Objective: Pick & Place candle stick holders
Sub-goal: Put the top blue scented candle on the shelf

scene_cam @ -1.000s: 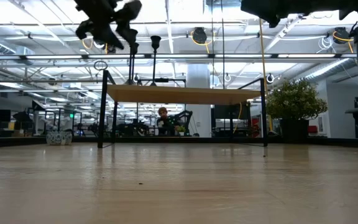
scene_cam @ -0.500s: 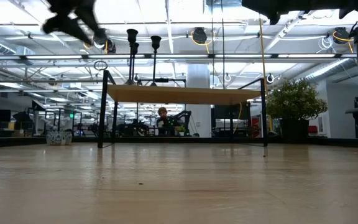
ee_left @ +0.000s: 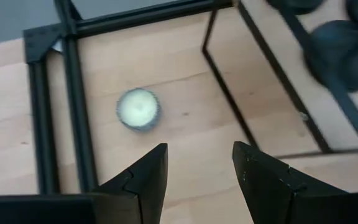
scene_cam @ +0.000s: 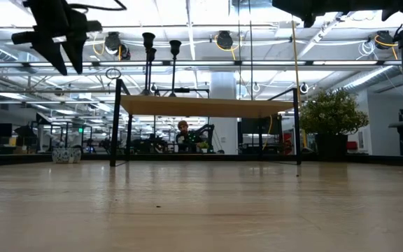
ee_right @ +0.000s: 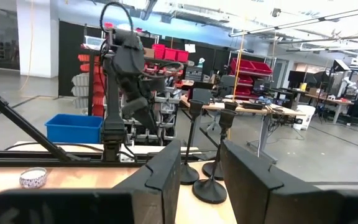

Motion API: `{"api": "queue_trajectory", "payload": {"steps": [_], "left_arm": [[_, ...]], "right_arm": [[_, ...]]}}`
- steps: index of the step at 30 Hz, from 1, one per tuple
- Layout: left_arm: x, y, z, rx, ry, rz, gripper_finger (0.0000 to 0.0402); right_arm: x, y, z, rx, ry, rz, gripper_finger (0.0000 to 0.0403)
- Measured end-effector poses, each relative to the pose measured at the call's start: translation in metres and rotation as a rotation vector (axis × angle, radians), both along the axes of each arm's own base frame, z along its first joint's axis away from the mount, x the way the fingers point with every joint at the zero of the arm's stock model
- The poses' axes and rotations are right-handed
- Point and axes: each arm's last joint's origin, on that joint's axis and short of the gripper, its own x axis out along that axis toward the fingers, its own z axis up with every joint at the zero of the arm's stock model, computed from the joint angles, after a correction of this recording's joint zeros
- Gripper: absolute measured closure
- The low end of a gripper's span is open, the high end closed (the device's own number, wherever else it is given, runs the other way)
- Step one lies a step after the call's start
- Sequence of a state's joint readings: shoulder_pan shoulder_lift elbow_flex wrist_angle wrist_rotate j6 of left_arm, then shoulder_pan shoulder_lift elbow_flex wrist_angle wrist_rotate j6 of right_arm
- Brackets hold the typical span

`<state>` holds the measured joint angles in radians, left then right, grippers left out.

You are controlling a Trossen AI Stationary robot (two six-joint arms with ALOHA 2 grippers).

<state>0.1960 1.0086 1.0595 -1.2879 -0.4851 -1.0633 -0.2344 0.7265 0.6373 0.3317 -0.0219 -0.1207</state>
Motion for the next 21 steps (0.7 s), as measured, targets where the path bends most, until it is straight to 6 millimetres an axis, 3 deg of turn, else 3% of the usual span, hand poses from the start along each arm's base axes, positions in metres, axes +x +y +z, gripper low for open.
{"api": "queue_trajectory", "payload": {"steps": [10,21], "left_arm": [[0.005,0.032,-0.012,-0.065,0.173,-0.048,0.0215],[0.004,0.037,-0.013,-0.089,0.220,-0.140,0.0215]], "right_arm": [[0.000,0.000,0.000,0.000,0.000,0.000,0.0298],[0.000,0.000,0.000,0.000,0.000,0.000,0.0298]]}}
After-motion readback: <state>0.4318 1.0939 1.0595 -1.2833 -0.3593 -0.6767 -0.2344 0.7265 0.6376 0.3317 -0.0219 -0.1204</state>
